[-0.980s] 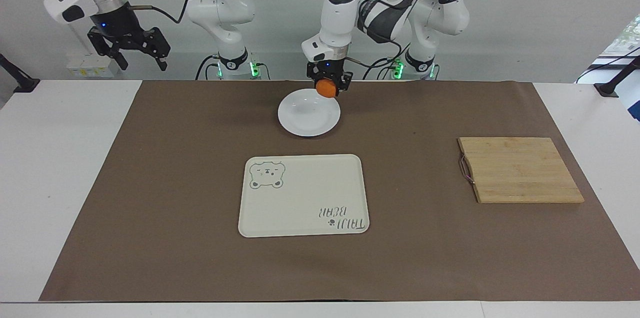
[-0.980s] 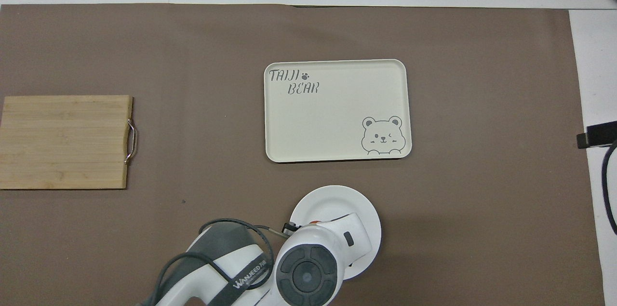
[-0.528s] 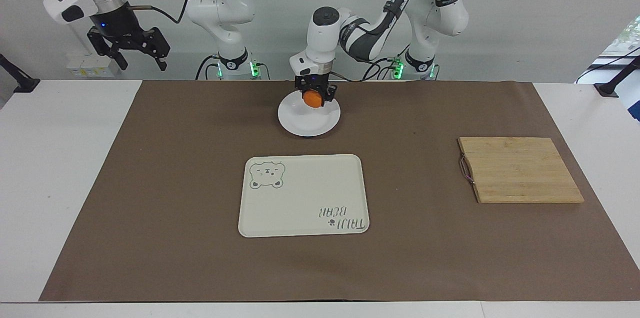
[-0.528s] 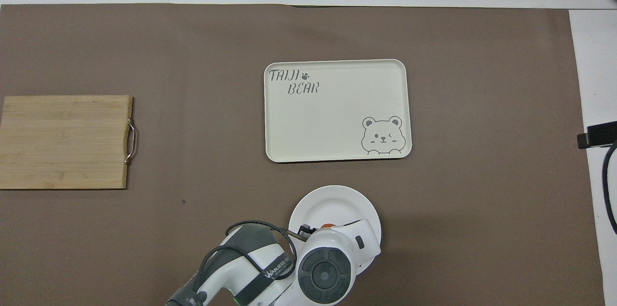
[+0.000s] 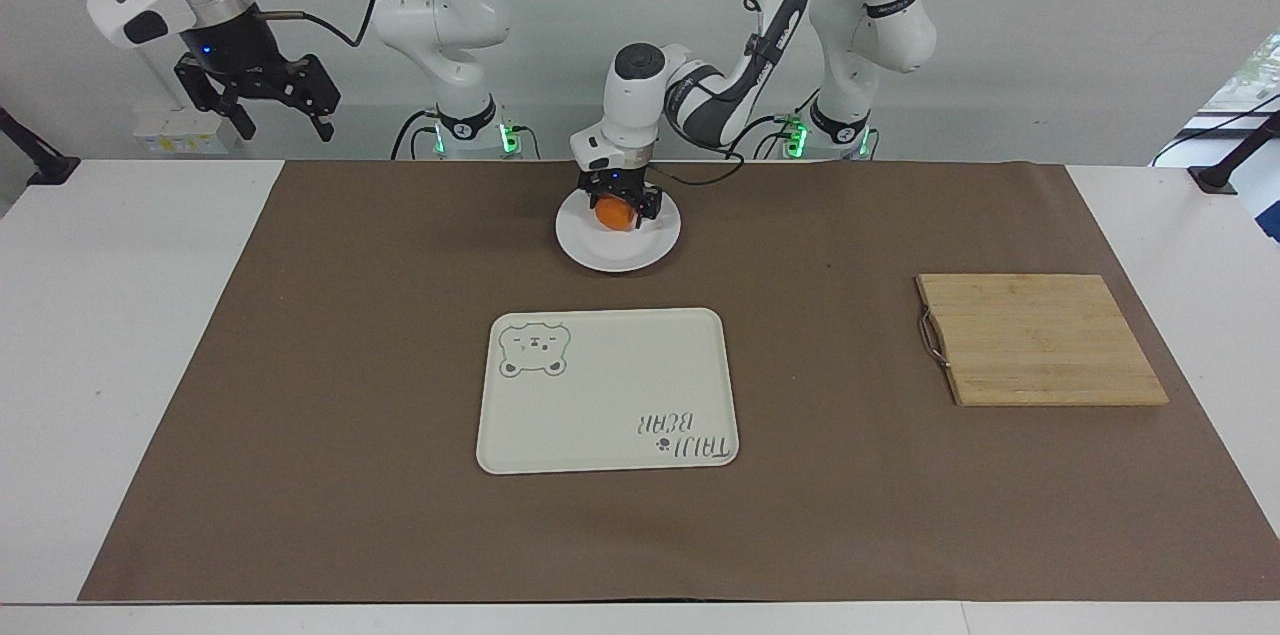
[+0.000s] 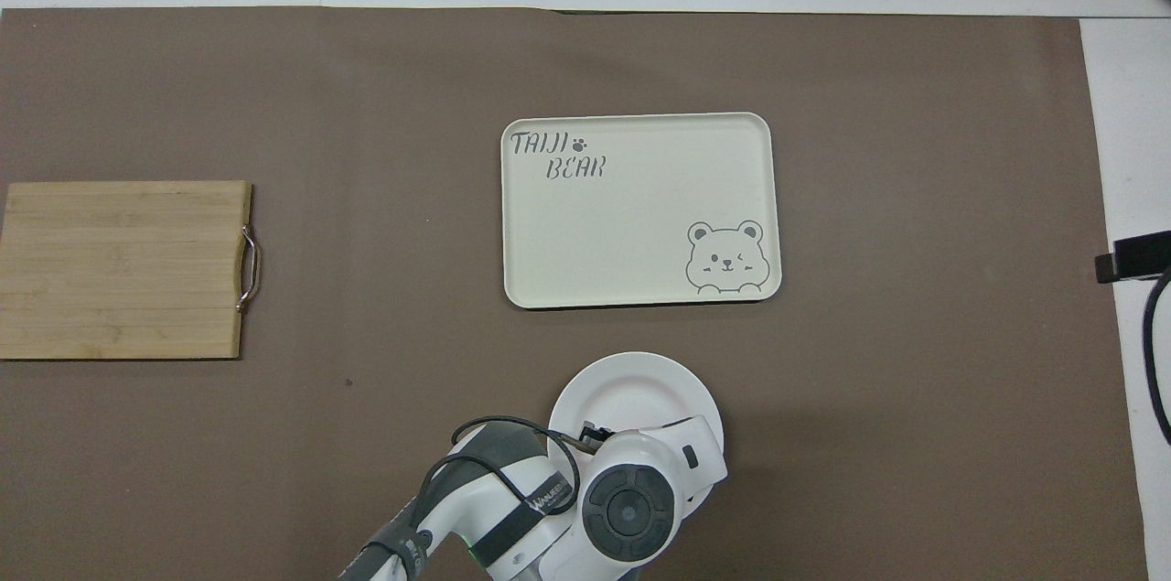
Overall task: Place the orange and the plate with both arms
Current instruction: 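Lower the orange onto the plate and open the left gripper, then withdraw the left gripper to the board while the right gripper approaches the plate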
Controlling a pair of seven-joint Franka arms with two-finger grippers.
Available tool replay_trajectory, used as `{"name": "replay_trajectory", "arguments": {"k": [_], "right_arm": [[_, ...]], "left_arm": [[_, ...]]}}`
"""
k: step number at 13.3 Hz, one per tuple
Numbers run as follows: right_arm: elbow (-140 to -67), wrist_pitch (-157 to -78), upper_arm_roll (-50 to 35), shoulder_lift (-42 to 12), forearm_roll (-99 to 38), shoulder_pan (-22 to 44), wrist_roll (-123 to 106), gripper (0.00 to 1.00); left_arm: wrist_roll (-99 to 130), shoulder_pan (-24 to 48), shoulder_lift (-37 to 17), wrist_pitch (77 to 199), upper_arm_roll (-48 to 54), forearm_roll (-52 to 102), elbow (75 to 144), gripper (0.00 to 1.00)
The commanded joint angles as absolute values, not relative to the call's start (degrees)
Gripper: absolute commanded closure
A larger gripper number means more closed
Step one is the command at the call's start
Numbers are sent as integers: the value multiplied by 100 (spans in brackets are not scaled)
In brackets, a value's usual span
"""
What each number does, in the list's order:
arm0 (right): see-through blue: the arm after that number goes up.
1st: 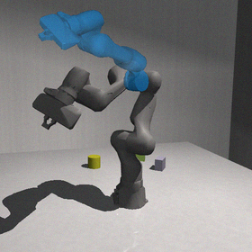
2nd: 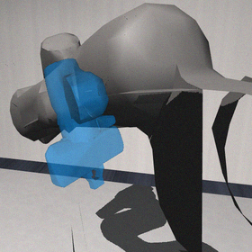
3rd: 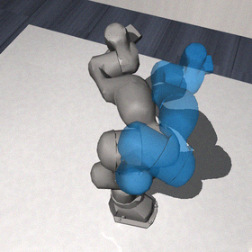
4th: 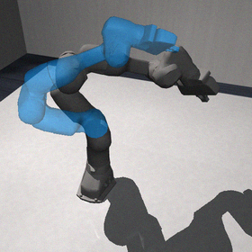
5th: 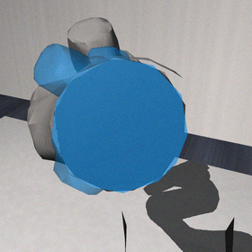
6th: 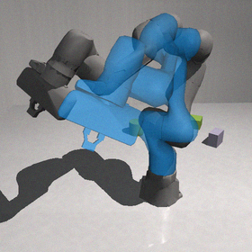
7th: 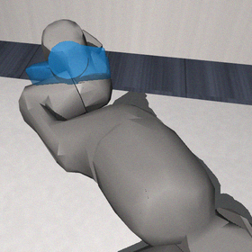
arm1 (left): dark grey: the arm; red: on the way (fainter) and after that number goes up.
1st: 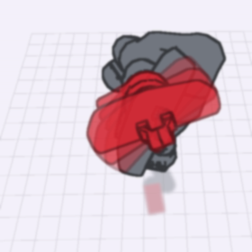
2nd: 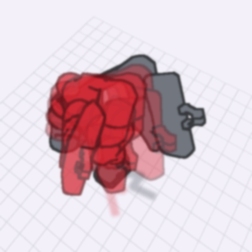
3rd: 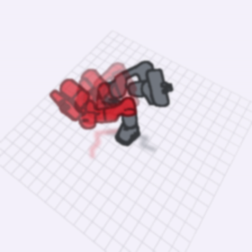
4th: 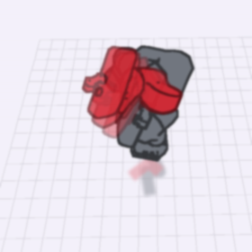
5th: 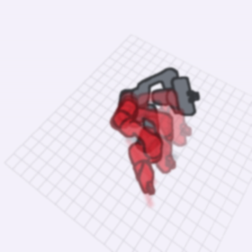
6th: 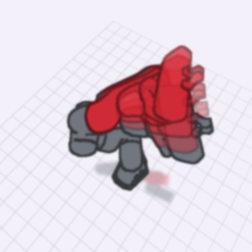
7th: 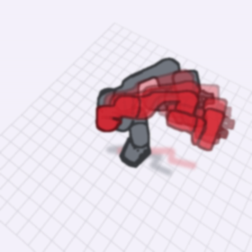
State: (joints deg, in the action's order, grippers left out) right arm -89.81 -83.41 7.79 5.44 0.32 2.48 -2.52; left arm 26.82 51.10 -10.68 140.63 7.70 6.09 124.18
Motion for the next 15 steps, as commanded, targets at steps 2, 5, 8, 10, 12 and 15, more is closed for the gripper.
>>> {"name": "replay_trajectory", "arguments": {"k": [2,5,8,10,12,15], "right_arm": [[-9149,-8288,782,694,-280,123,-202,0],[-9517,-8288,817,756,-1324,-105,-551,0],[-9947,-8297,817,861,-1886,-105,-914,0],[-10517,-8402,835,1071,-2406,-184,-1158,0],[-10975,-8577,835,1203,-2802,-290,-1475,0],[-11722,-8980,826,1195,-3216,-317,-1985,0]], "left_arm": [[2646,4748,-485,13126,677,571,12236,0],[2628,4211,-378,11913,686,580,11517,0],[2550,3641,-273,11217,659,606,10917,0],[1684,3149,-19,11162,659,650,10872,0],[1005,2683,149,11092,650,650,10767,0],[379,1997,158,10881,650,650,10503,0]]}}
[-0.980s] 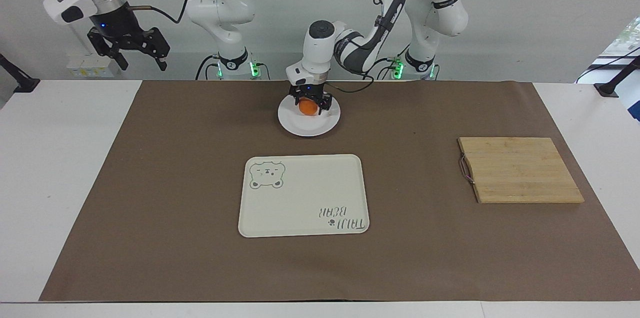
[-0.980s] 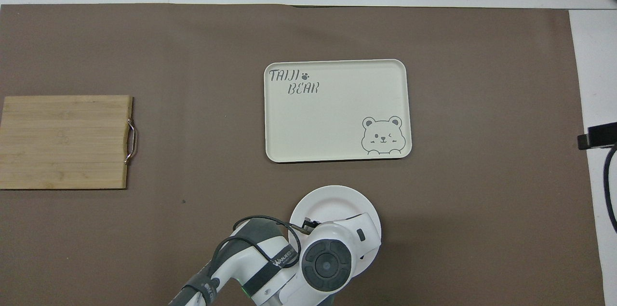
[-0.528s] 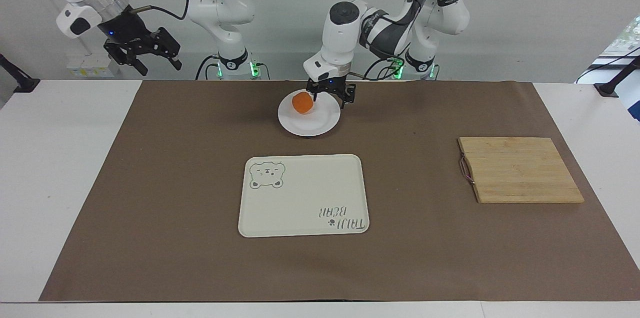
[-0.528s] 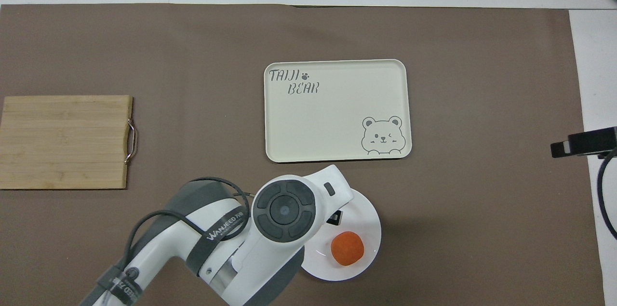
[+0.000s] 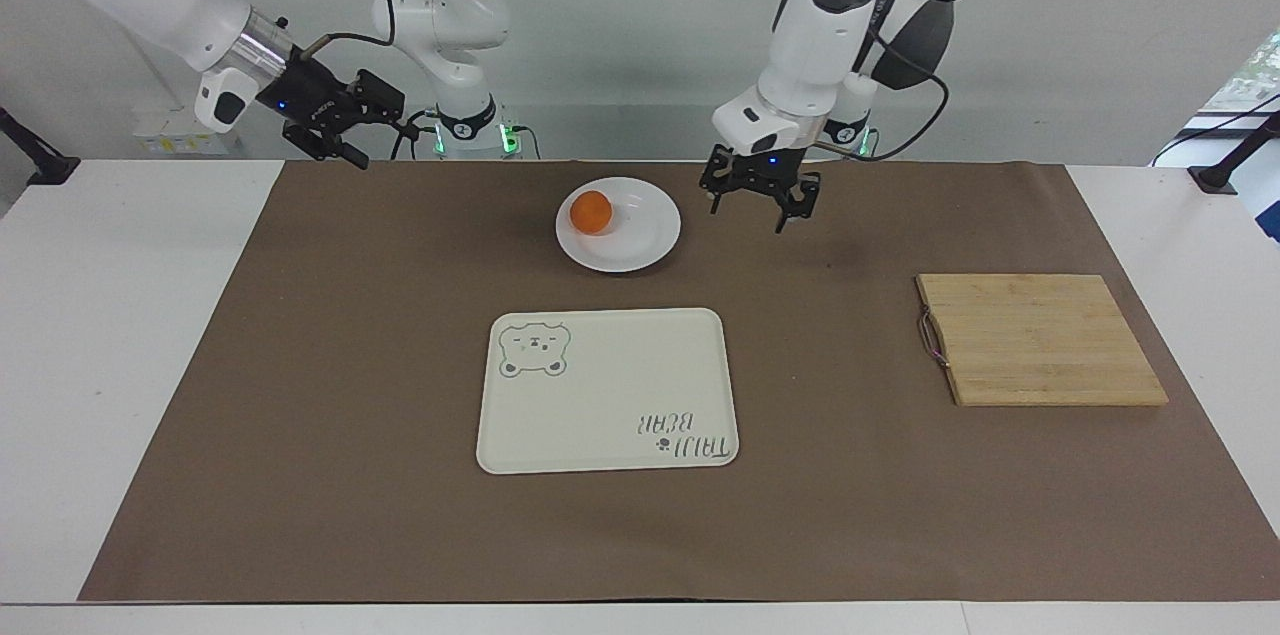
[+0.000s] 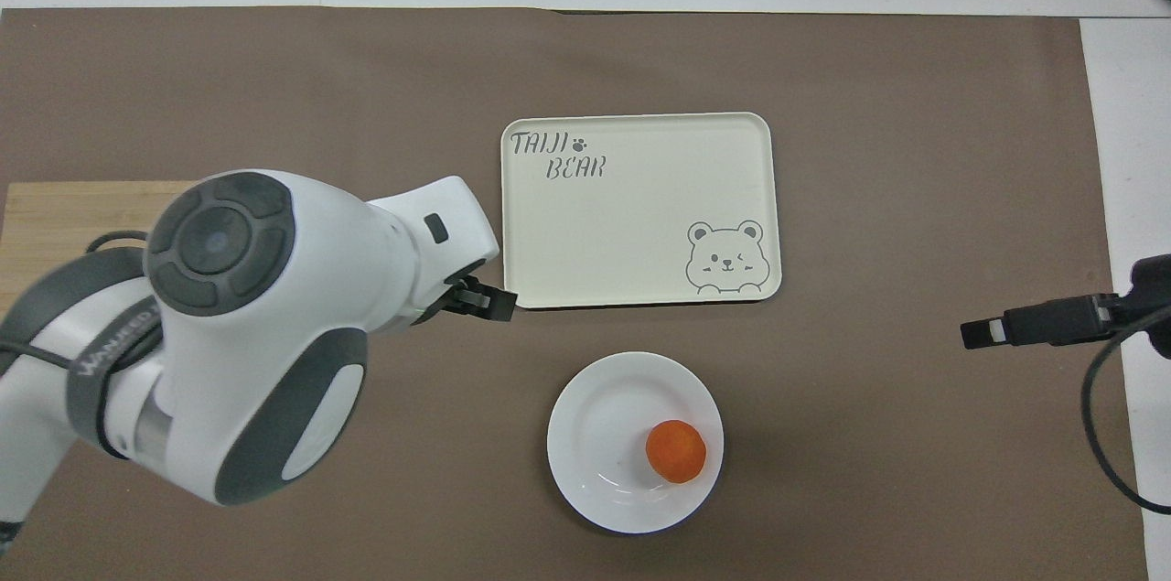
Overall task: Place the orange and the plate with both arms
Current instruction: 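Withdraw the left gripper to the board while the right gripper approaches the plate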
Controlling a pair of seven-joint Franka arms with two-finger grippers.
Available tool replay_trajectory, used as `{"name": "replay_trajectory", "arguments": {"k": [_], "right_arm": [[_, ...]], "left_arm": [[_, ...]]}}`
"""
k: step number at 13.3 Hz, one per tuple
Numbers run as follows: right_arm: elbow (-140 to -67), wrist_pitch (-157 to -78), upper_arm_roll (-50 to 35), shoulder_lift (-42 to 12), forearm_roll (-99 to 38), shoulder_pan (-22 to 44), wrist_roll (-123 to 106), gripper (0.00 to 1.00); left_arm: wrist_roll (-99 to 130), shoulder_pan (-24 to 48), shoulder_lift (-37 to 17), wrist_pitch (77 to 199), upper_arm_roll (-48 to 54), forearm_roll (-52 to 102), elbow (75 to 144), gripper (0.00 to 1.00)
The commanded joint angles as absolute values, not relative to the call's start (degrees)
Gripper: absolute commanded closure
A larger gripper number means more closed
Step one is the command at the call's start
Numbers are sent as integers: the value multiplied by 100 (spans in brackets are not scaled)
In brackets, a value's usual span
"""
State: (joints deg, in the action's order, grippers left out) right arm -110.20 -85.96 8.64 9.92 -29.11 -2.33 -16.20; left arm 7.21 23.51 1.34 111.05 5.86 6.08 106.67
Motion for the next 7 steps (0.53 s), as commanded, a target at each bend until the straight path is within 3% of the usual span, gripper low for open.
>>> {"name": "replay_trajectory", "arguments": {"k": [1,4,7], "right_arm": [[-12038,-9191,826,1204,-3356,-273,-2082,0],[-12812,-9369,835,1204,-3945,-334,-2679,0],[-13524,-9816,826,1396,-4139,-255,-3023,0]], "left_arm": [[265,1752,158,10855,650,650,10486,0],[132,1224,149,10828,642,642,10433,0],[158,906,88,10469,615,615,9951,0]]}}
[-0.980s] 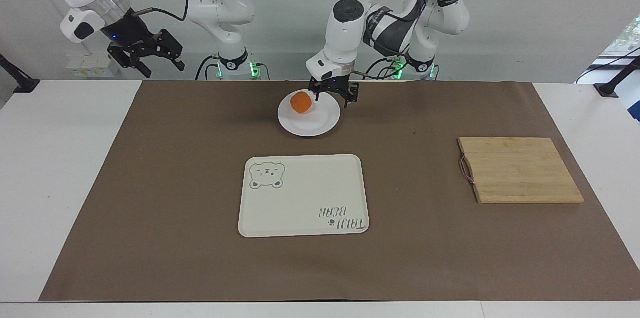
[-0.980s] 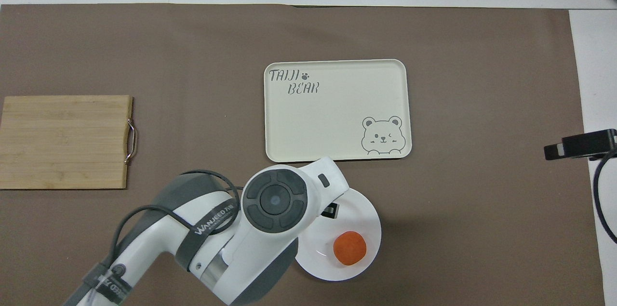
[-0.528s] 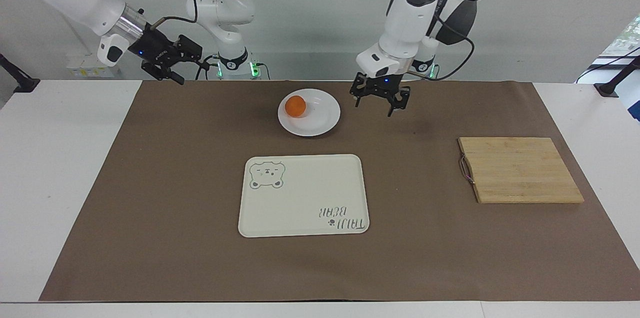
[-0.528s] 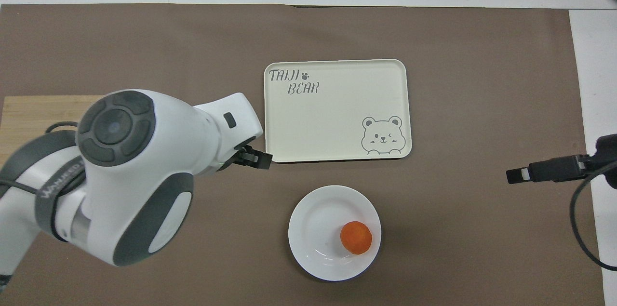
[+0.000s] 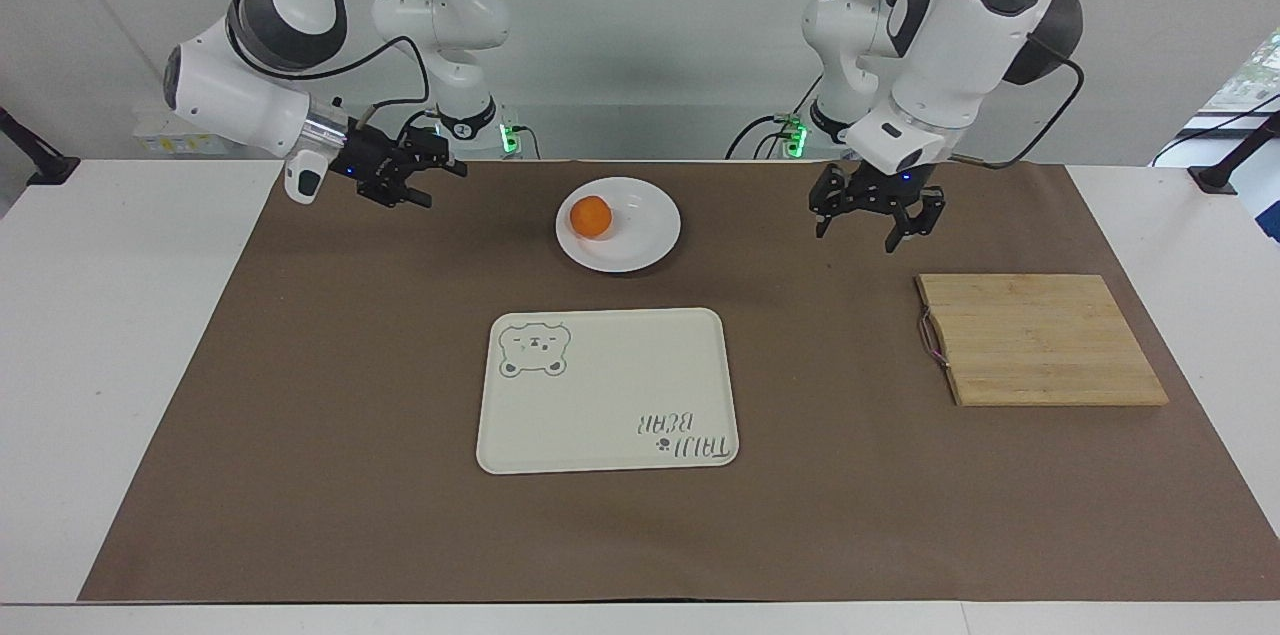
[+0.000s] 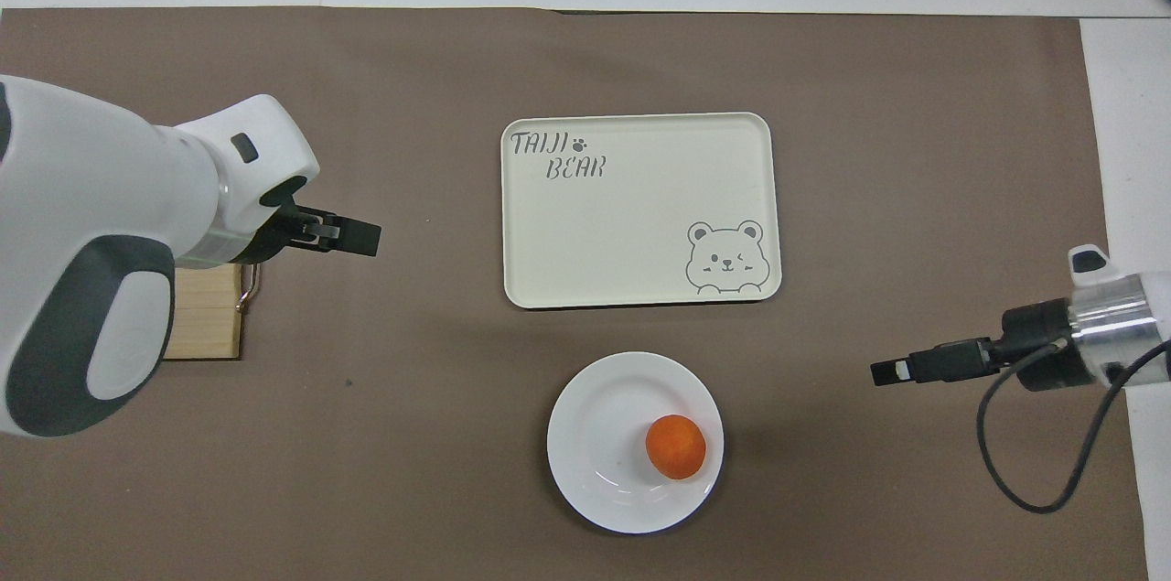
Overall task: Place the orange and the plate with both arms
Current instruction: 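Withdraw the left gripper to the board while the right gripper approaches the plate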
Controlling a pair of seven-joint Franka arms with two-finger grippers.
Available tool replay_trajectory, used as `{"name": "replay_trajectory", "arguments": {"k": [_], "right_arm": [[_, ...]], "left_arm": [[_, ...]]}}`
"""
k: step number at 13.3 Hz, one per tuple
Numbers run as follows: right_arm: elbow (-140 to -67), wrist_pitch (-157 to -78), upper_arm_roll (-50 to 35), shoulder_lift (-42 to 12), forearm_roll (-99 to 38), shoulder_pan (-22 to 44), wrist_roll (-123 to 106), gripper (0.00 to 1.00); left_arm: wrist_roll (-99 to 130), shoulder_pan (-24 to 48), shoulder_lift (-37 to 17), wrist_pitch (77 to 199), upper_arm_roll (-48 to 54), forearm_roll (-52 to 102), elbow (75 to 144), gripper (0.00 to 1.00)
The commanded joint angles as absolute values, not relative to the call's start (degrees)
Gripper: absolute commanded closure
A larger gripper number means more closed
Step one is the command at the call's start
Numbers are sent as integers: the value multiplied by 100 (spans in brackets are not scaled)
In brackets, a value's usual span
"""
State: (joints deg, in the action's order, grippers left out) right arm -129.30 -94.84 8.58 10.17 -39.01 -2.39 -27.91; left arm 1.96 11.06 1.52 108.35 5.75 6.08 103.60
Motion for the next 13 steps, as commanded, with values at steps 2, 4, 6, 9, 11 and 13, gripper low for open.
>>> {"name": "replay_trajectory", "arguments": {"k": [2,4,6,9,11,13], "right_arm": [[-13911,-10054,809,1520,-4419,-98,-3102,0],[-14464,-10378,809,1494,-4832,-70,-3855,0],[-14808,-10529,809,1503,-4992,-62,-4104,0],[-15300,-10573,800,1512,-5404,-53,-4559,0],[-15643,-10791,791,1459,-5808,60,-4973,0],[-15863,-11073,791,1459,-6221,420,-5097,0]], "left_arm": [[184,818,123,10468,580,571,9905,0],[193,721,88,10311,554,571,9739,0],[185,520,79,10082,536,571,9642,0],[158,168,70,9784,545,571,9467,0],[158,27,79,9555,536,563,9299,0],[141,-97,53,9379,493,423,9273,0]]}}
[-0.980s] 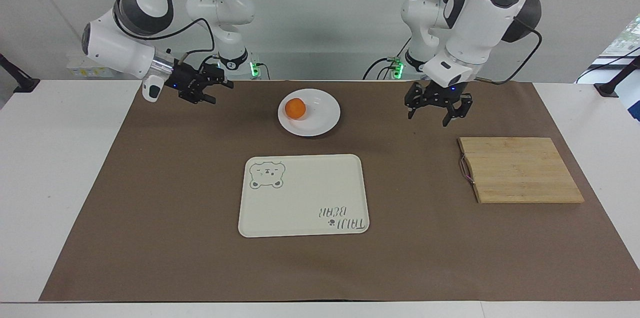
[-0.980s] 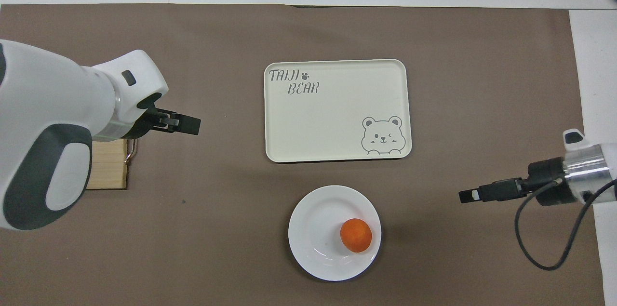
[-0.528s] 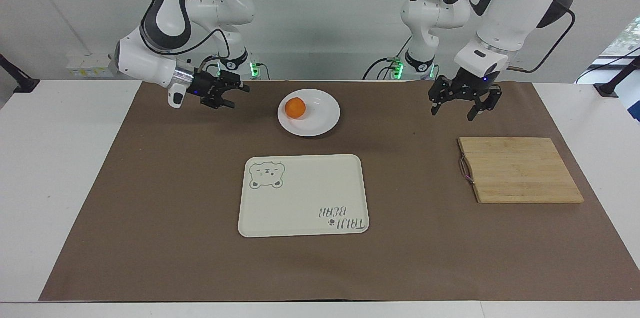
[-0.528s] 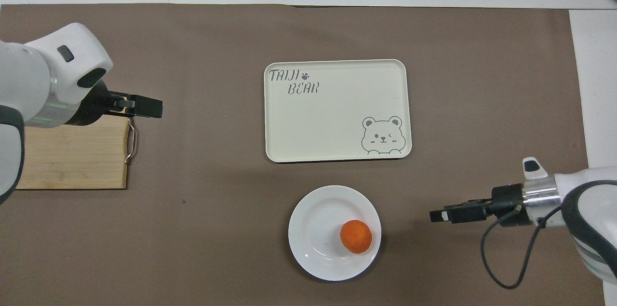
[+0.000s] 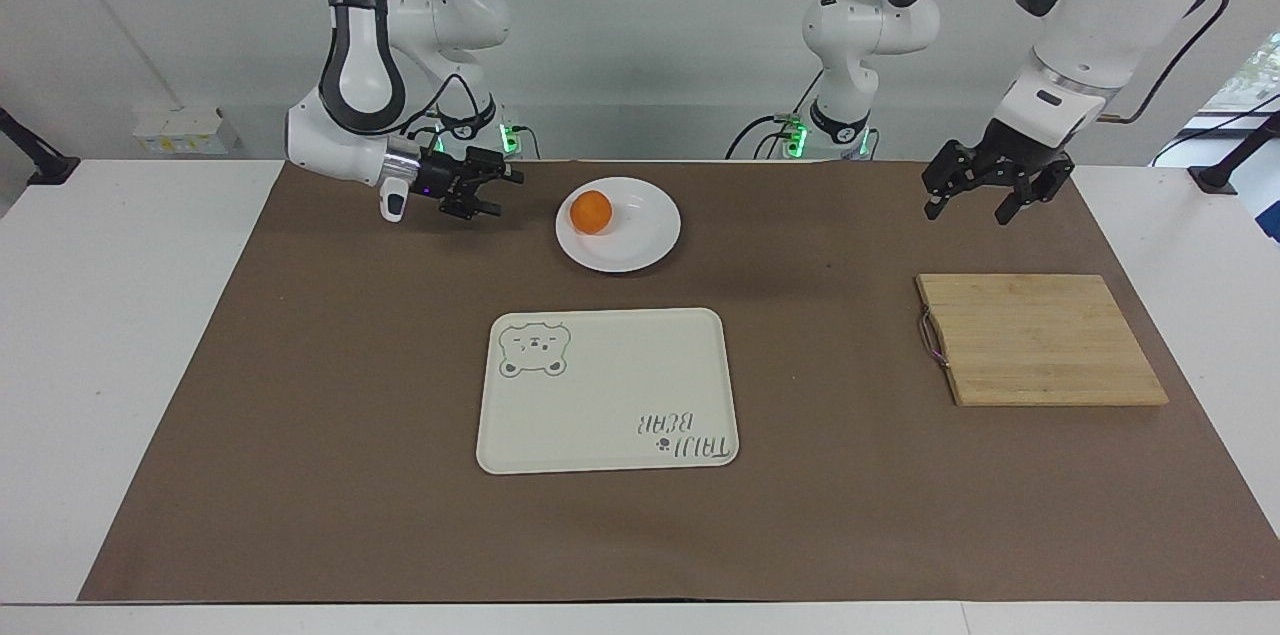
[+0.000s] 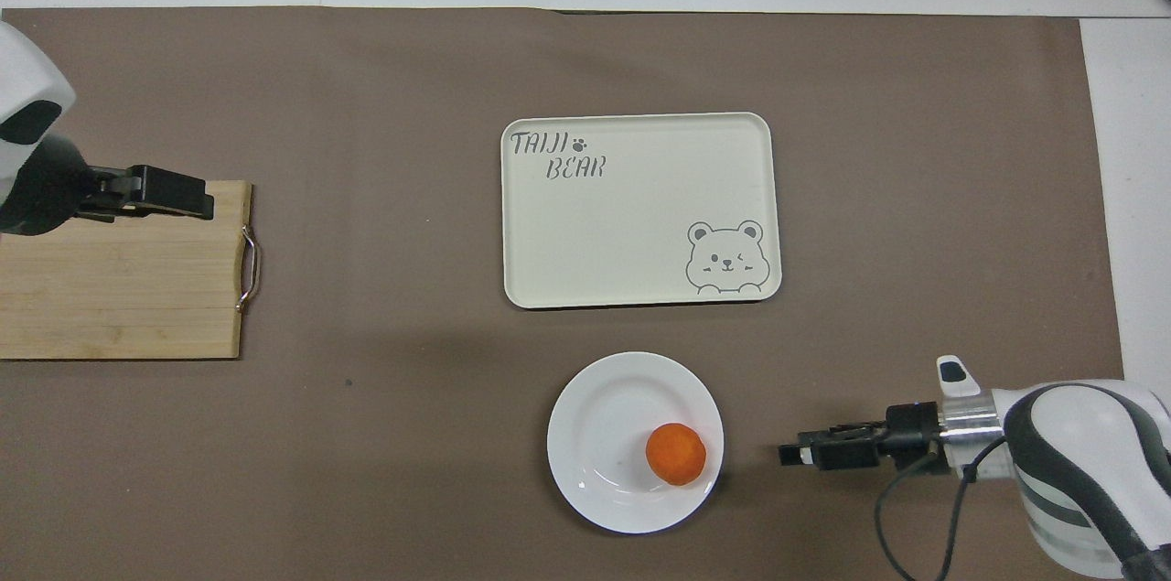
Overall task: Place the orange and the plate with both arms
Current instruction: 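Withdraw the left gripper to the board while the right gripper approaches the plate, then grip the plate rim with the right gripper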
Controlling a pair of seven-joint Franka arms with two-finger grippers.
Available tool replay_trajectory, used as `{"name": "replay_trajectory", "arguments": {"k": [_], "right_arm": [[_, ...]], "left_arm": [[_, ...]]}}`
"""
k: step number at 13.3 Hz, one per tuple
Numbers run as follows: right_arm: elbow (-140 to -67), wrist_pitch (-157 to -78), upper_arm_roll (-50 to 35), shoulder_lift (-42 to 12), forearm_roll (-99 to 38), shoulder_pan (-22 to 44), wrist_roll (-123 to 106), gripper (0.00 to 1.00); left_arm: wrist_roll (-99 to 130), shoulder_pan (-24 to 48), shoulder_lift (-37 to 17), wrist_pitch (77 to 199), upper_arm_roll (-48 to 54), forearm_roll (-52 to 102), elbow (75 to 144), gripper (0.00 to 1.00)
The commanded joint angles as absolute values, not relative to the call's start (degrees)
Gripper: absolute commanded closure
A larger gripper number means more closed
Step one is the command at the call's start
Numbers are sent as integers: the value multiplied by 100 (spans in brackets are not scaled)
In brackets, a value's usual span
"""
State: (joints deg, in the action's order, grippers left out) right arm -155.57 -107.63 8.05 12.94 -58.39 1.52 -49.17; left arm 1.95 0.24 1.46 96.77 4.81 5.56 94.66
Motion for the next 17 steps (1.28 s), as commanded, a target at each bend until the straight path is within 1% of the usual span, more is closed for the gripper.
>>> {"name": "replay_trajectory", "arguments": {"k": [1,3,5,6,10,12,14,17], "right_arm": [[-15916,-11196,791,1476,-6371,613,-5106,0],[-16039,-11302,791,1398,-6616,720,-5368,0],[-16128,-11399,800,1118,-7003,843,-5913,0],[-16145,-11399,791,1021,-7066,844,-6028,0],[-16347,-11628,791,994,-7609,1247,-6152,0],[-16356,-11873,791,976,-8015,1607,-6196,0],[-16365,-11935,800,967,-8068,1643,-6196,0],[-16427,-12058,791,976,-8068,1652,-6222,0]], "left_arm": [[88,8,44,9361,327,300,9177,0],[-69,289,-35,9142,-42,228,8992,0],[-246,561,-18,8852,-402,220,8982,0],[-255,554,35,8764,-456,237,8982,0],[-237,554,158,8710,-431,237,9079,0],[-255,562,167,8675,-439,220,9131,0],[-272,597,211,8649,-352,-147,9167,0],[-255,651,290,8683,-316,-150,9264,0]]}}
